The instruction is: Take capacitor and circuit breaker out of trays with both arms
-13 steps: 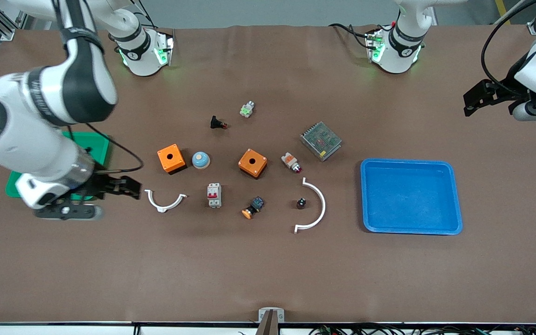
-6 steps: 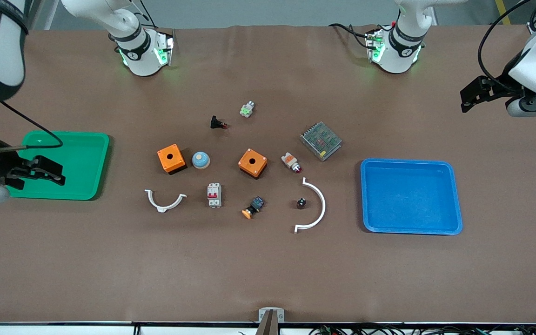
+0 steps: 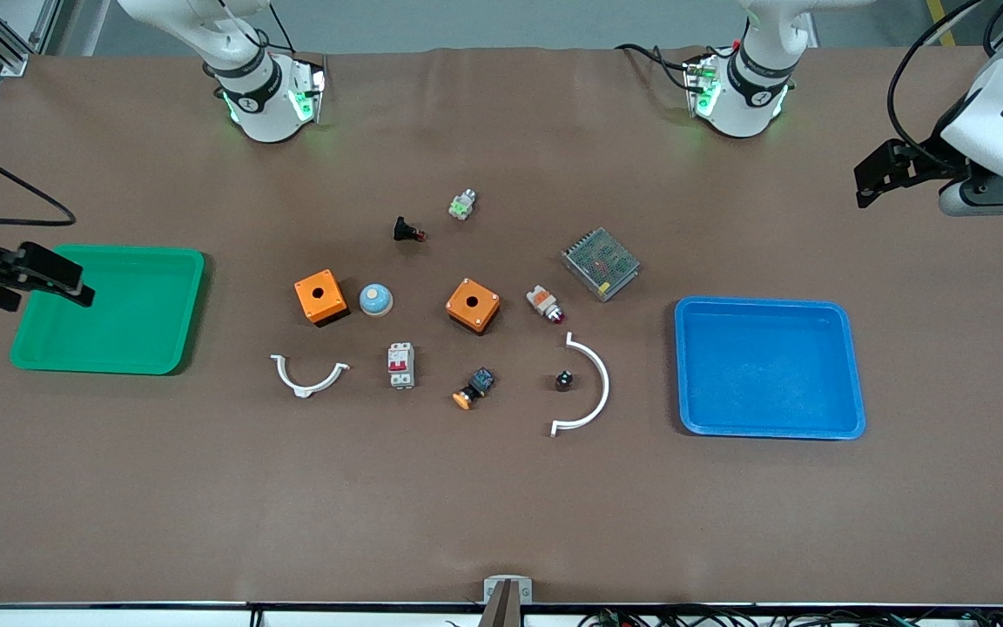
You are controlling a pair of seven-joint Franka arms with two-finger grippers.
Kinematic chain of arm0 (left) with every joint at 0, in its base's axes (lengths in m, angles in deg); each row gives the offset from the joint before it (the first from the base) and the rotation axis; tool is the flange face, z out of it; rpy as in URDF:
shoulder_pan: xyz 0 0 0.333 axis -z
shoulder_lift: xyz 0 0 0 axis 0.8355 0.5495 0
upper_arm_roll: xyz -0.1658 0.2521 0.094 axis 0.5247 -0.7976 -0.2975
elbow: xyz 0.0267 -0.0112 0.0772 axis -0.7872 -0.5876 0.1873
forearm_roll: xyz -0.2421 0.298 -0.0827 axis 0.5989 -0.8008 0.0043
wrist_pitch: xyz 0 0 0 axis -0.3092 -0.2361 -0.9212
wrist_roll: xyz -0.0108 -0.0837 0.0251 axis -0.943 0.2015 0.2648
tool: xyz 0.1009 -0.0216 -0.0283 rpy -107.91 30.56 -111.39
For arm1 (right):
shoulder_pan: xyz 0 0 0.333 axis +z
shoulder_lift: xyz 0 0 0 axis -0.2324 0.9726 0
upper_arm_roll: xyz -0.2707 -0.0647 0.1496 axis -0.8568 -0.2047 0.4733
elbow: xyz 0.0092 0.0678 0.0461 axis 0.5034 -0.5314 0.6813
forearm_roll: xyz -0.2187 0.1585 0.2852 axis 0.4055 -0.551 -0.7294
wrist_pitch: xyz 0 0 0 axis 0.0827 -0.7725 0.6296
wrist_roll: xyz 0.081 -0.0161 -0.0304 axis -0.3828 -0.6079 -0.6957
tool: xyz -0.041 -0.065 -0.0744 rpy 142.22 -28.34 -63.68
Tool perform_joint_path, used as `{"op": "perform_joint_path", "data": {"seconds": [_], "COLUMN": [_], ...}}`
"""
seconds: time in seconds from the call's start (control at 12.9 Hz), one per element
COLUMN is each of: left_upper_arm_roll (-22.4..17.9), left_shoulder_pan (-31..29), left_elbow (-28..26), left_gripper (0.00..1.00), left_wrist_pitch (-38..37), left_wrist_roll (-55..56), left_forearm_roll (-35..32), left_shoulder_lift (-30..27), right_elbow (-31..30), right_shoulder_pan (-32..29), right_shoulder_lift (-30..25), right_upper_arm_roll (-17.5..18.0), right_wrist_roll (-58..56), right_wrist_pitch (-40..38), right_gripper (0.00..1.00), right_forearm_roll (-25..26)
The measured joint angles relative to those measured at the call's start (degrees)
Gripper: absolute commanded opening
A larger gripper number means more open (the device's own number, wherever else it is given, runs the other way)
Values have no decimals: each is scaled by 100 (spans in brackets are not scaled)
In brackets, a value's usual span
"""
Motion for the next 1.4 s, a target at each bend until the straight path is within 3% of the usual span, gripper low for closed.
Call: {"op": "perform_joint_path", "data": {"seconds": [0.23,0.62,1.4], "left_upper_arm_roll": [0,44,32], "left_shoulder_pan": [-1,-1,-63], "left_elbow": [-4,-5,24], "left_gripper": [100,100,100], "left_wrist_pitch": [0,3,23], "left_wrist_roll": [0,0,-14], "left_forearm_roll": [0,0,350], "left_shoulder_lift": [-2,-7,-8], "right_elbow": [-263,-1297,-1431], "right_shoulder_pan": [-79,-82,-88], "right_shoulder_lift": [-322,-925,-1282], "right_upper_arm_roll": [137,177,182], "right_wrist_roll": [170,212,147], "right_wrist_pitch": [-175,459,-41], "right_gripper": [100,100,100], "right_forearm_roll": [442,464,465]}}
